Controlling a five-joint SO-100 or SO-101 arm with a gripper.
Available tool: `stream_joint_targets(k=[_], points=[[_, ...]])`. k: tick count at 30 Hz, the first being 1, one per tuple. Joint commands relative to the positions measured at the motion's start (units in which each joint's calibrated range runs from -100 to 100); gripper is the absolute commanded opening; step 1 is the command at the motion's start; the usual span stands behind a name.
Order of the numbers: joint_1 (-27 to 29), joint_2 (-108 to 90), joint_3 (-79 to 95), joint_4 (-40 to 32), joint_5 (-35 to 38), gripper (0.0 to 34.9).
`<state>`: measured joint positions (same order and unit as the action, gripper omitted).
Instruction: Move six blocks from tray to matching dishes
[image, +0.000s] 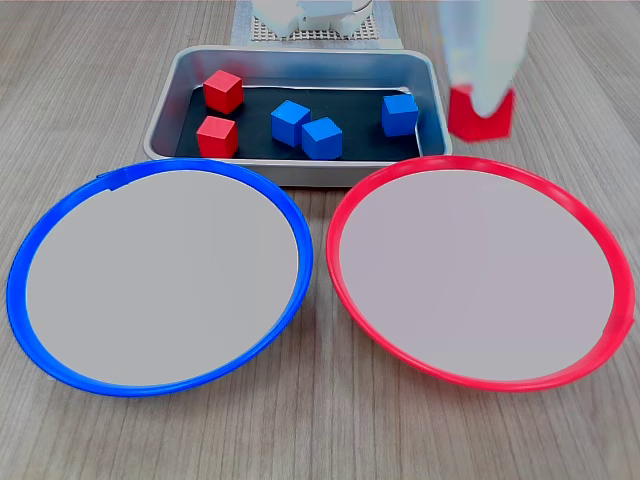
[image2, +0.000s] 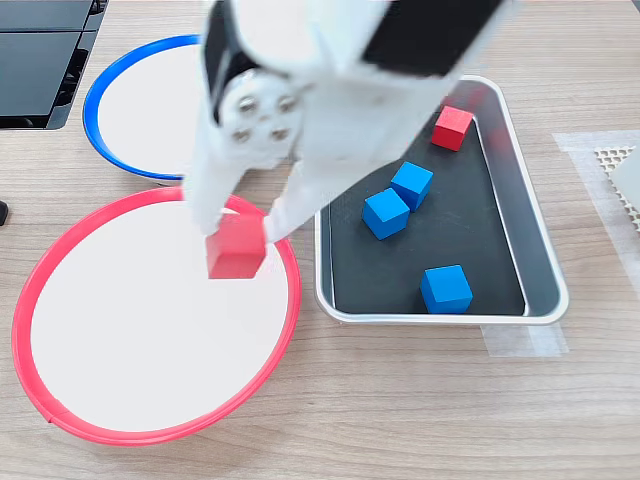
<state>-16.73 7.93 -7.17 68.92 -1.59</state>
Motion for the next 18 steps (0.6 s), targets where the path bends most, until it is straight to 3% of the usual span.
stream_joint_targets(k=[1,4,6,7,8,11,13,15,18], points=[[-1.11,10.11,-9.99,-4.75,-1.22,1.3],[-1.2,13.78,-9.44,-7.8,-0.54,14.4],[-1.11,14.12,-8.17,-8.54,0.0,20.7],[-1.02,14.03,-7.9,-8.54,0.05,20.9],[-0.83,13.44,-7.26,-8.38,0.2,19.9],[-0.64,9.0,-3.98,-4.25,1.71,1.0],[-0.73,0.64,2.75,6.31,5.62,0.3],[-0.26,-4.99,9.22,12.09,7.67,0.3],[0.58,-12.06,19.32,15.06,9.67,0.3]])
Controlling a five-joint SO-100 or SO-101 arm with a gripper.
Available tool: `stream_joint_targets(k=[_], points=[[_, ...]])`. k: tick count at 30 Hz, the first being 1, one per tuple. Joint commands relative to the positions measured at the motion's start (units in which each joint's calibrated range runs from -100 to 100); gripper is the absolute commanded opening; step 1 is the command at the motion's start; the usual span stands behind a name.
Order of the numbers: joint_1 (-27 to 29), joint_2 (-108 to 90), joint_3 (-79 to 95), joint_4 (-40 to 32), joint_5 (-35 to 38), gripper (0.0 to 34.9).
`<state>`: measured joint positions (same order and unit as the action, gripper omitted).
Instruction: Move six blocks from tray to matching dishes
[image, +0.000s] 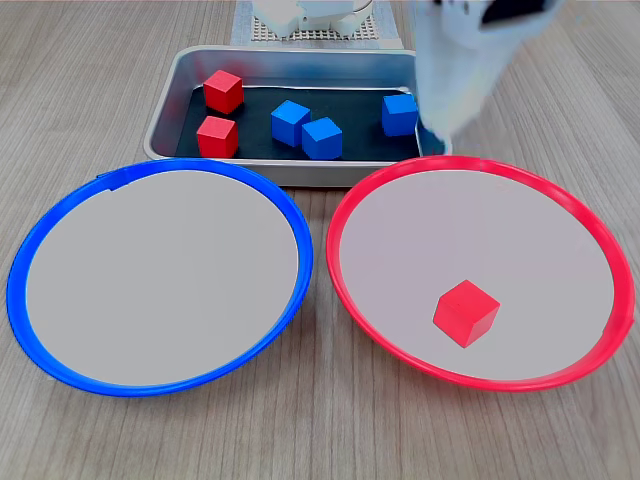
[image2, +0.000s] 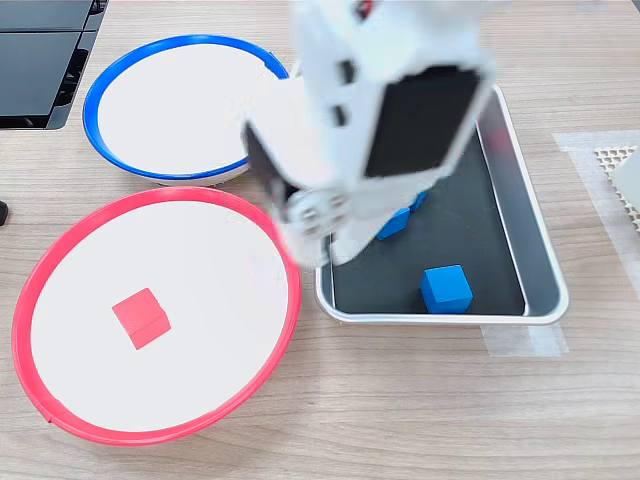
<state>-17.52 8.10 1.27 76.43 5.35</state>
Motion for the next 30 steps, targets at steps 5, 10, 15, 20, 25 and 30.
stream_joint_targets(k=[5,10,15,20,25,30], points=[[1.38,-22.04,28.36,4.84,2.98,1.7],[-0.78,-25.2,37.65,-0.94,-1.03,16.5],[-2.29,-24.01,38.47,-2.76,-3.66,22.7],[-3.32,-22.64,40.38,-5.48,-4.15,22.3],[-4.36,-20.51,42.93,-9.44,-3.81,19.0],[-5.02,-17.01,41.56,-11.84,-4.2,16.4]])
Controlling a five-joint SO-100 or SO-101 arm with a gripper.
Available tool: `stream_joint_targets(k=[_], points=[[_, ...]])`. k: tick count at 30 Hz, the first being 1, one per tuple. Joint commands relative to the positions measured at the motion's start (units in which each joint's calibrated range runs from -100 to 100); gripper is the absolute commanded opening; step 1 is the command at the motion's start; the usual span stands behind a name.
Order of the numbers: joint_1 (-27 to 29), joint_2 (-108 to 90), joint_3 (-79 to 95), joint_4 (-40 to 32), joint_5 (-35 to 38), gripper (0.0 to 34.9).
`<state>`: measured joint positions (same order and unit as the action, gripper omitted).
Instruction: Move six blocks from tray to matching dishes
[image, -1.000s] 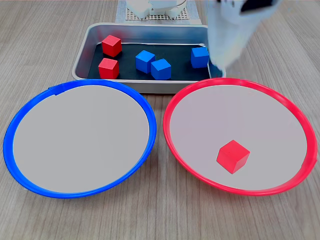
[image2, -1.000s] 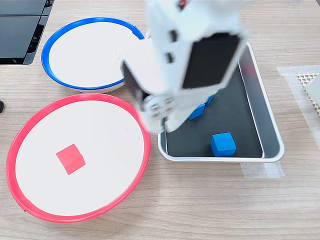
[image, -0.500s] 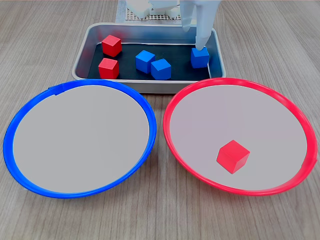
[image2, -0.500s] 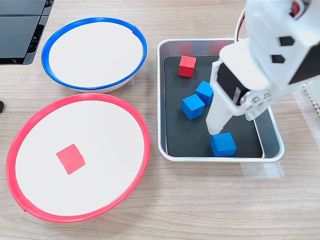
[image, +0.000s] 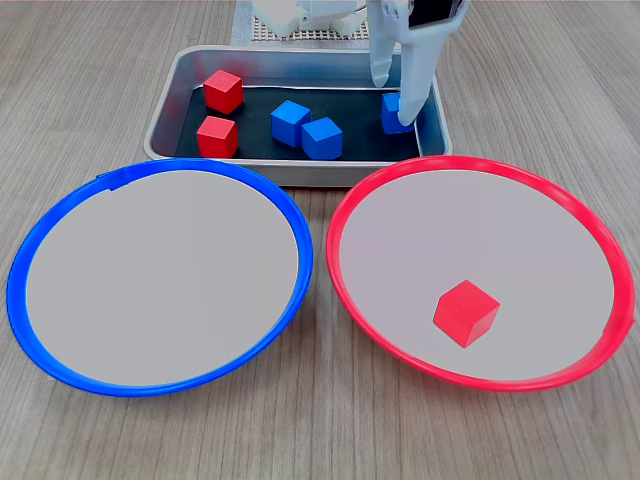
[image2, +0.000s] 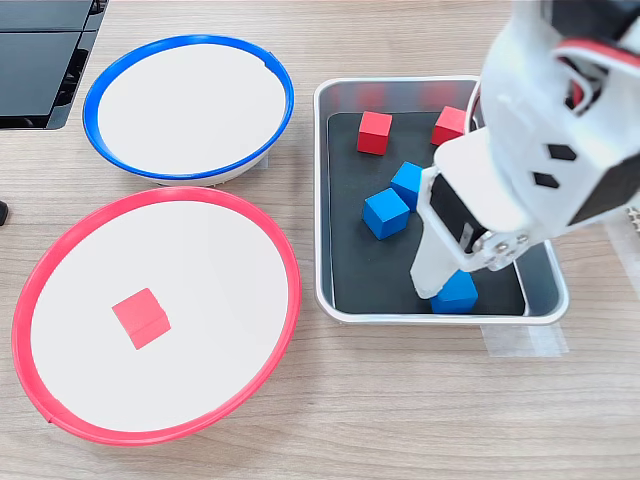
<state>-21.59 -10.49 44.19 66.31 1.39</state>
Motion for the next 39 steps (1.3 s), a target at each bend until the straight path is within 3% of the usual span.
stream_joint_targets(k=[1,2,4,6,7,11,12,14,21,23,27,28,29,31,32,36,37,39], points=[[-1.14,2.26,-1.82,-1.97,-0.29,13.0],[-1.32,2.68,-2.27,-2.3,-0.29,4.1],[-1.51,3.19,-3.64,-1.06,0.1,0.3],[-0.2,3.19,-7.92,4.96,1.03,0.2],[2.72,2.77,-14.56,11.98,2.05,0.2],[12.6,4.73,-35.13,21.31,2.1,0.2],[18.44,9.59,-48.15,21.39,0.05,0.2],[23.99,20.34,-63.99,19.57,-2.15,0.2],[27.95,37.56,-76.28,10.08,-5.03,0.5],[28.13,39.27,-76.83,8.59,-5.03,3.8],[28.13,40.12,-74.92,7.69,-3.91,25.8],[28.23,39.95,-74.83,8.02,-3.57,27.6],[28.51,39.53,-74.64,8.59,-3.22,27.1],[28.98,37.48,-73.82,10.24,-2.3,17.3],[29.08,36.03,-73.0,11.4,-1.61,1.4],[28.79,29.04,-66.54,18.91,0.68,0.4],[27.85,24.0,-59.17,21.88,2.15,0.3],[26.06,16.24,-45.69,20.98,3.91,0.3]])
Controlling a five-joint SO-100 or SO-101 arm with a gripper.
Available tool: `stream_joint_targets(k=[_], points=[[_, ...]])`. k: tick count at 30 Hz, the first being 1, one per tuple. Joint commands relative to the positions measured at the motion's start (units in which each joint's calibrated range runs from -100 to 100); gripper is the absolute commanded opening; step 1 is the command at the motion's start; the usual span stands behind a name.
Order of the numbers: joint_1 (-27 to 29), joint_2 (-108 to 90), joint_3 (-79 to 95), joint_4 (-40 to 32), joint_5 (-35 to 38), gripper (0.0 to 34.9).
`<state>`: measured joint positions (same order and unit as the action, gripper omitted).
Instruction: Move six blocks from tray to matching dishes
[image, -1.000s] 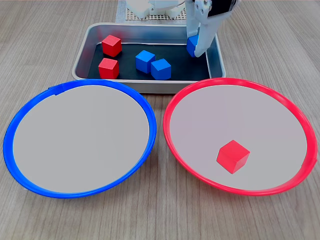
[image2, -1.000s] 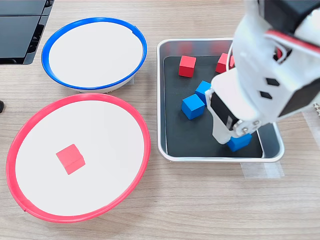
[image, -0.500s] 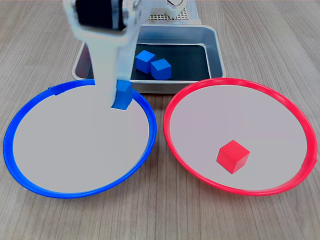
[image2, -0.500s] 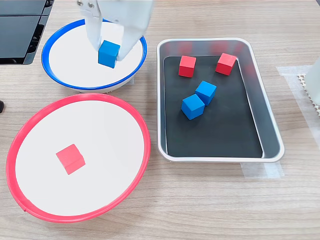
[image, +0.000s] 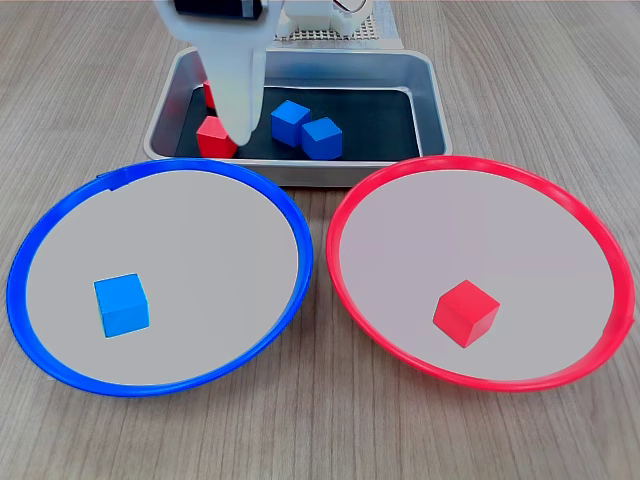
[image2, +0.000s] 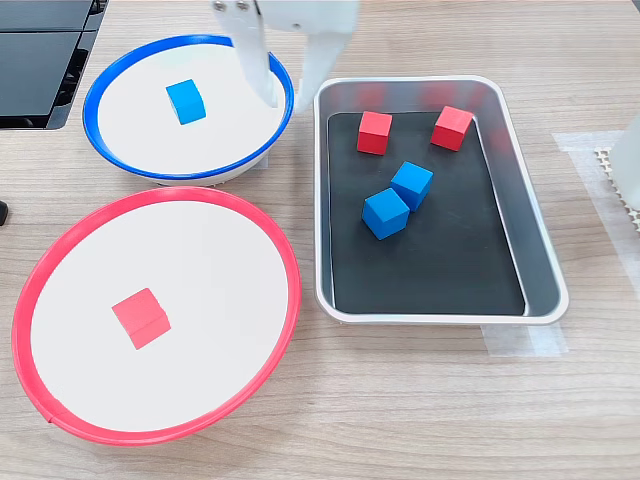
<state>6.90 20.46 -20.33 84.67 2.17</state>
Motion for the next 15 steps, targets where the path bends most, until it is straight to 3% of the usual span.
stream_joint_targets(k=[1,4,5,6,9,12,15], points=[[-3.47,-18.46,25.29,0.56,4.2,0.3],[-6.1,-28.09,41.67,-5.88,7.96,1.2],[-6.57,-30.14,45.32,-7.69,8.84,4.0],[-7.04,-31.85,49.14,-9.68,9.91,10.2],[-8.27,-32.61,54.15,-13.31,12.11,17.6],[-9.59,-30.65,54.78,-15.37,13.72,20.5],[-10.71,-28.86,54.05,-16.2,14.55,19.5]])
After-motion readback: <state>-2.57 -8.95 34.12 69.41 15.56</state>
